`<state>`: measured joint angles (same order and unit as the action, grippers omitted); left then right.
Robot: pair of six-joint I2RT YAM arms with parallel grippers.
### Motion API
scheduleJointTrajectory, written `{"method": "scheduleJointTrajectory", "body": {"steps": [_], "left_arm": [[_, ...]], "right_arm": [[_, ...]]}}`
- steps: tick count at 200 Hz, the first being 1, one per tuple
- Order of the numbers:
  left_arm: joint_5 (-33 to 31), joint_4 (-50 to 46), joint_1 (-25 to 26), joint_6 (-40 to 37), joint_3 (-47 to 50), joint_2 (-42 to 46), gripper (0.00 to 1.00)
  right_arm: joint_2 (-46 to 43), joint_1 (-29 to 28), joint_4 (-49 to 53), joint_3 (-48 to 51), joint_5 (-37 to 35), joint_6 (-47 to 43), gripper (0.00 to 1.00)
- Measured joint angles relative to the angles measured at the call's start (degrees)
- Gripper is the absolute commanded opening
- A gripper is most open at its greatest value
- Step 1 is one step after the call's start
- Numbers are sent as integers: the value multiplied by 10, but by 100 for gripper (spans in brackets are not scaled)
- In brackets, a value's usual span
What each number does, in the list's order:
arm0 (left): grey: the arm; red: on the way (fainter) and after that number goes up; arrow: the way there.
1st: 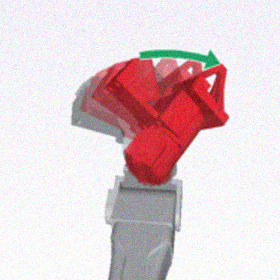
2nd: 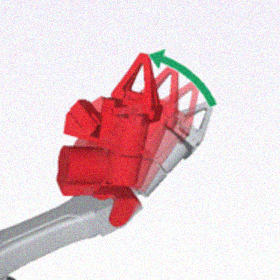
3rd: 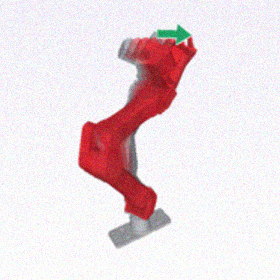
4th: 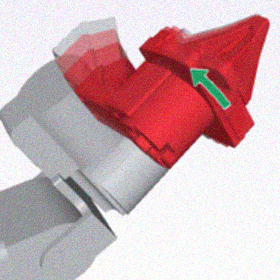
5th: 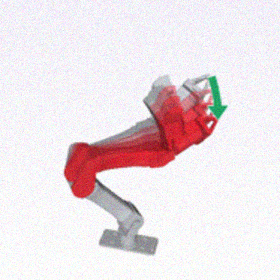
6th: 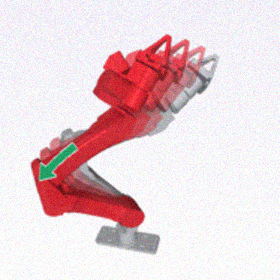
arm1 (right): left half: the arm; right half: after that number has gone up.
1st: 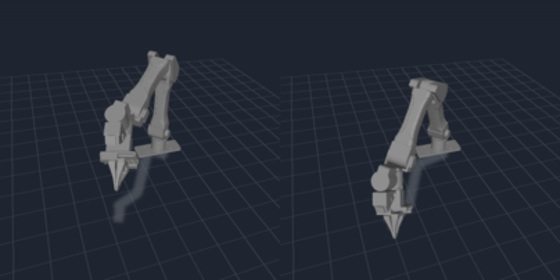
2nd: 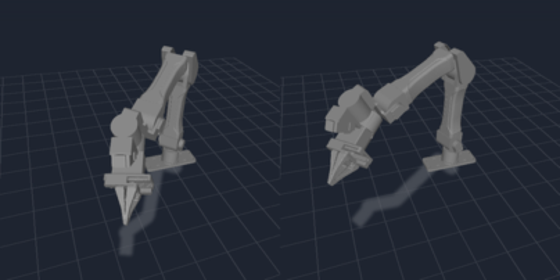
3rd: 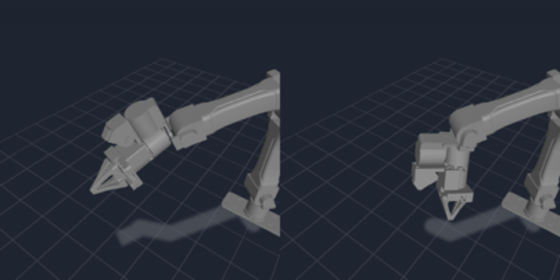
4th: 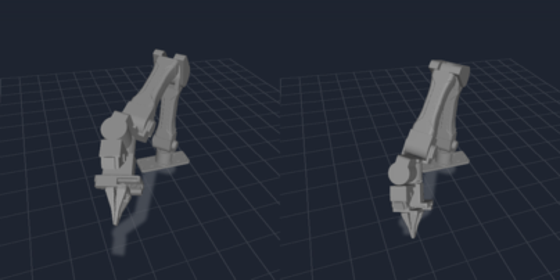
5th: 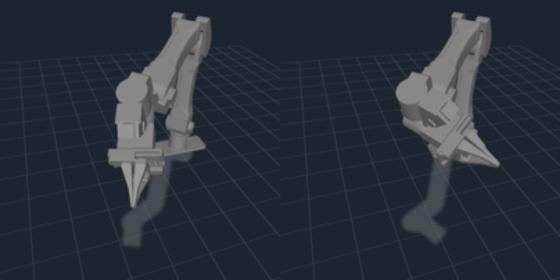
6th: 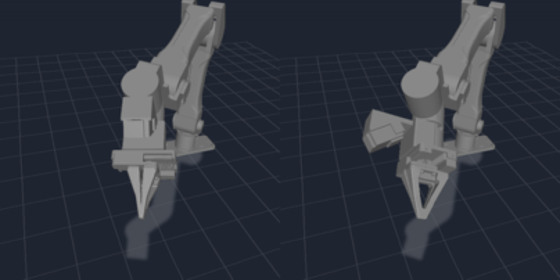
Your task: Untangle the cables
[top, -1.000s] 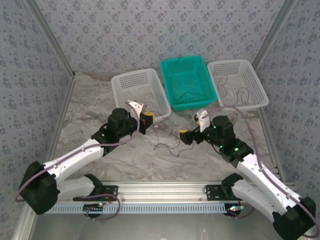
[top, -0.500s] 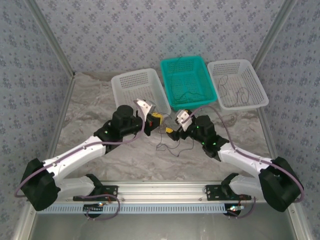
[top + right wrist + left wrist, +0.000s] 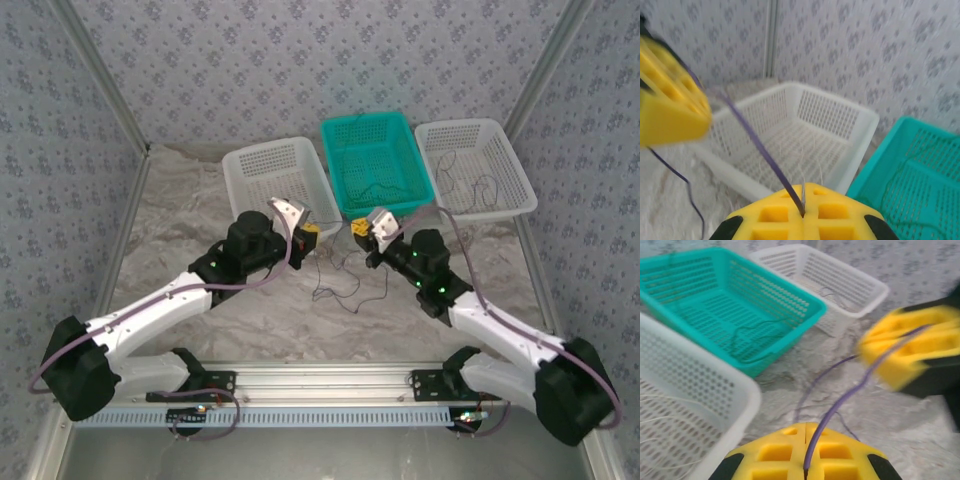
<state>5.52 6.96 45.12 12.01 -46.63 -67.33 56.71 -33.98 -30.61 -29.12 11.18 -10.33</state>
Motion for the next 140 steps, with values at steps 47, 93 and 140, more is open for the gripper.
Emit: {"method": "scheduleJointTrajectory", "body": {"steps": [47,93,140], "left_arm": [[-16,30,9,5,12,-23,15],[-23,31,-5,40,13,-61,30],[-2,50,-5,73,26,-67,53]], "right_arm": [[-109,2,79,-17,-26,52,0],[-130,26,110,-104,-63,127,0],[-92,26,182,-249,-78,219,0]]}}
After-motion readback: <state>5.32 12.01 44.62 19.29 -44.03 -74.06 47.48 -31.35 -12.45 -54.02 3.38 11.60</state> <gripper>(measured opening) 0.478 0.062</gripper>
